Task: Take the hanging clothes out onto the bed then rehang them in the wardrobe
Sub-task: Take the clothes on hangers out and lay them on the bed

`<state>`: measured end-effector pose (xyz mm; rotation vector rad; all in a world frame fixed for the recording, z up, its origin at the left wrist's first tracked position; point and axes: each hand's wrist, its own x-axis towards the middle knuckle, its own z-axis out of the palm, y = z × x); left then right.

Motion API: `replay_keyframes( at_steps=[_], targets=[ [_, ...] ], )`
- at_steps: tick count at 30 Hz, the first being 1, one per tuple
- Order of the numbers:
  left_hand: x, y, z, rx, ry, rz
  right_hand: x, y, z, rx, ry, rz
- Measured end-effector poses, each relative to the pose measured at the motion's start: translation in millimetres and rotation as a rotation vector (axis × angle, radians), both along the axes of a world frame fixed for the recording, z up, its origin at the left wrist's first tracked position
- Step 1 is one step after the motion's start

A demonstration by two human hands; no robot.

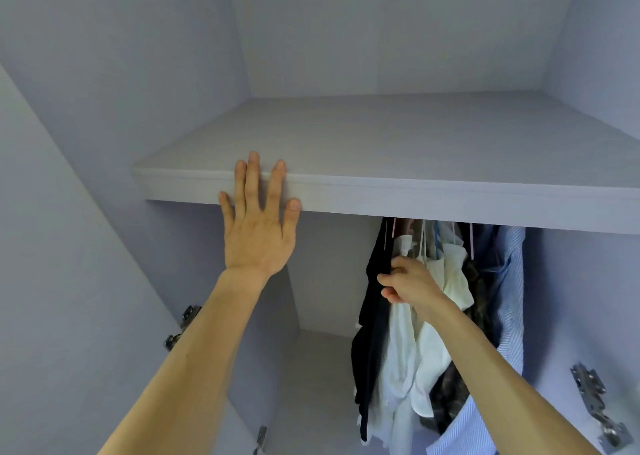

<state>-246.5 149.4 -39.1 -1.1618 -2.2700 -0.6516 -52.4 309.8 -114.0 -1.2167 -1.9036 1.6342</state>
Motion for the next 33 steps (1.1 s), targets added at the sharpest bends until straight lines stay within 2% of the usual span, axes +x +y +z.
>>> replay_keyframes(
  at_steps=[2, 5, 12, 14, 17, 20, 22, 25, 30, 33],
  targets=[
    [0.4, -0.4, -0.4, 0.004, 0.0, -0.004, 0.7, -1.6, 5.6, -0.081, 0.114, 0.009],
    [0.6, -1.5, 1.1, -0.001, 0.016, -0.011, 1.2, -8.4, 8.1, -0.076, 0.186, 0.053],
    [10.6, -12.9, 12.1, -0.041, -0.01, -0.033, 1.6, -43.9, 5.7, 0.059, 0.199, 0.185],
    [20.5, -21.9, 11.2, 0.0, -0.06, -0.064, 4.7, -63.3, 3.0, 0.081, 0.19, 0.228],
    [42.4, -46.0, -8.4, 0.098, -0.362, -0.1, 11.5, -100.1, -5.4, 0.114, 0.169, 0.318],
    [69.3, -81.2, -38.5, -0.033, -0.852, -0.12, 23.2, -144.3, -15.2, 0.105, 0.179, 0.406],
    [87.1, -108.1, -57.6, -0.068, -1.053, -0.145, 34.5, -176.0, -22.5, 0.067, 0.184, 0.457],
    [111.0, -150.6, -77.4, -0.028, -1.191, -0.148, 52.2, -225.5, -35.6, 0.045, 0.135, 0.582],
    [149.9, -239.4, -94.9, 0.014, -1.194, -0.008, 80.5, -300.9, -58.3, 0.008, 0.077, 0.768],
    [181.5, -305.2, -108.2, 0.039, -1.222, 0.088, 97.2, -337.2, -74.1, -0.005, 0.019, 0.948]
  ],
)
